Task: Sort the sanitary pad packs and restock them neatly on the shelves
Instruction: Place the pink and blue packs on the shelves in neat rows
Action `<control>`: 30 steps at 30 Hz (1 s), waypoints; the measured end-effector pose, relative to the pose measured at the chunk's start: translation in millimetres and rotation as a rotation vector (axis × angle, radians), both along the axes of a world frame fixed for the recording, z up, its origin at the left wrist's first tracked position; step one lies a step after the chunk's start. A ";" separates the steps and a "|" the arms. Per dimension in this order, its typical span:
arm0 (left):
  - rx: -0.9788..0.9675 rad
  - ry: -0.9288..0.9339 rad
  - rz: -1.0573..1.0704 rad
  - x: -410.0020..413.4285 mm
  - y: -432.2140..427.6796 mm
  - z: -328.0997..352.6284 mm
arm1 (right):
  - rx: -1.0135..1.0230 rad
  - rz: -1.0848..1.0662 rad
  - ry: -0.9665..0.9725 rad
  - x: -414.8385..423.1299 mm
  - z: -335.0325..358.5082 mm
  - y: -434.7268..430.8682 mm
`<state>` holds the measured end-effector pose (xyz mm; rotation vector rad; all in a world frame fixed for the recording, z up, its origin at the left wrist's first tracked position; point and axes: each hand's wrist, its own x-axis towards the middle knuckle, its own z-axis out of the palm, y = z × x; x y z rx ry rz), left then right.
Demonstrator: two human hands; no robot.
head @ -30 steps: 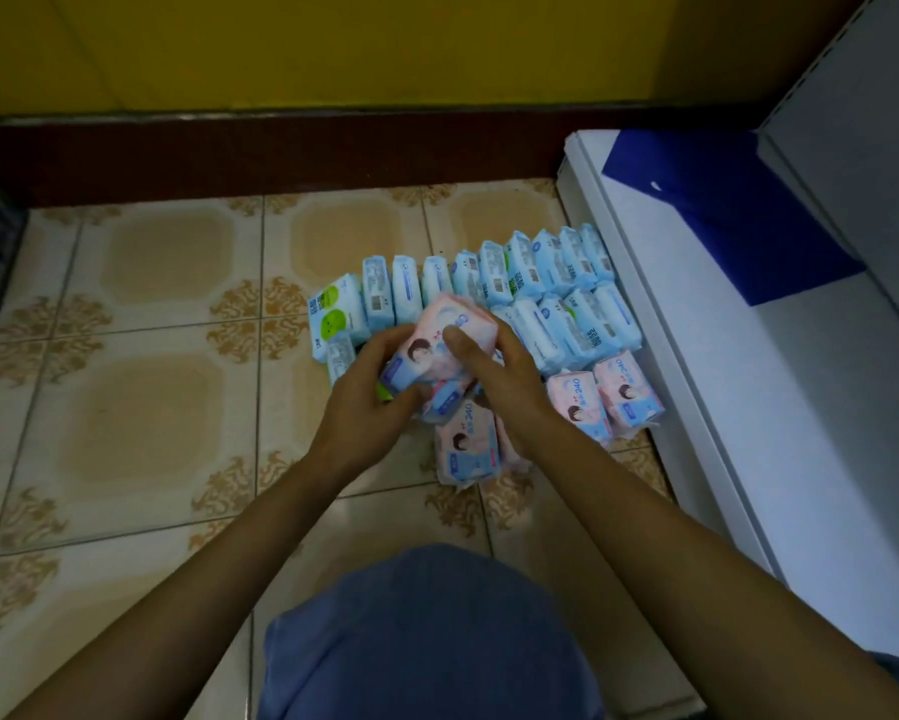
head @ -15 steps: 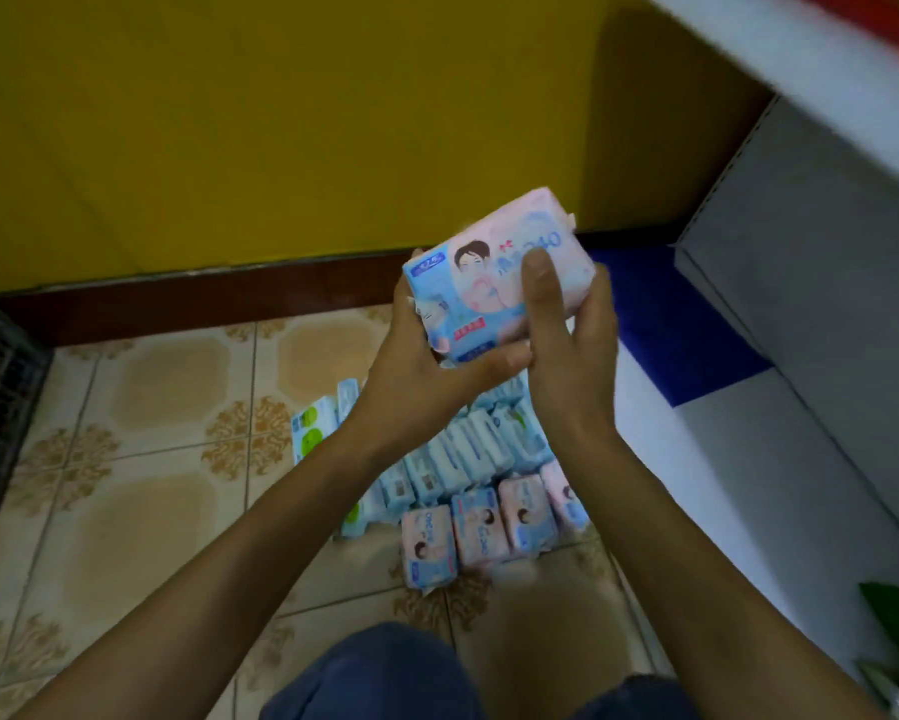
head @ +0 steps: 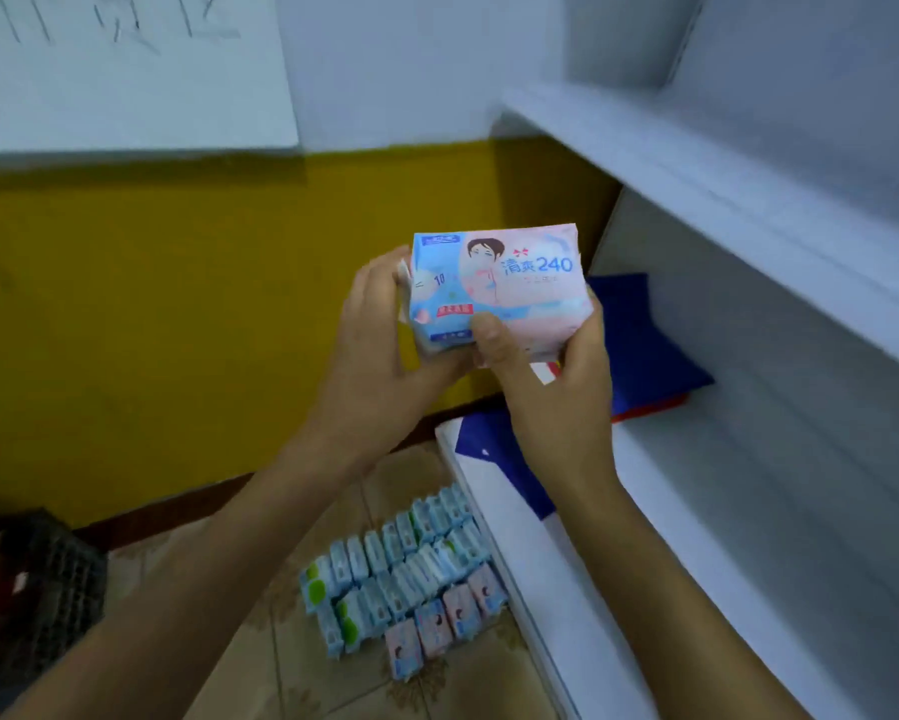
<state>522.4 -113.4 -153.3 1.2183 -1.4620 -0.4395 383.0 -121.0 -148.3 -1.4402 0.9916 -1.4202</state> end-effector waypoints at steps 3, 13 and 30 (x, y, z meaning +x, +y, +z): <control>-0.065 -0.034 -0.047 -35.0 -1.7 59.0 | -0.075 -0.116 0.061 -41.5 57.9 15.4; -0.149 -0.143 -0.647 -253.8 40.6 127.2 | -0.196 -0.746 0.137 -245.5 123.4 129.2; -0.037 -0.495 -0.963 -646.9 118.9 84.4 | 0.460 -1.162 0.758 -600.4 90.9 260.5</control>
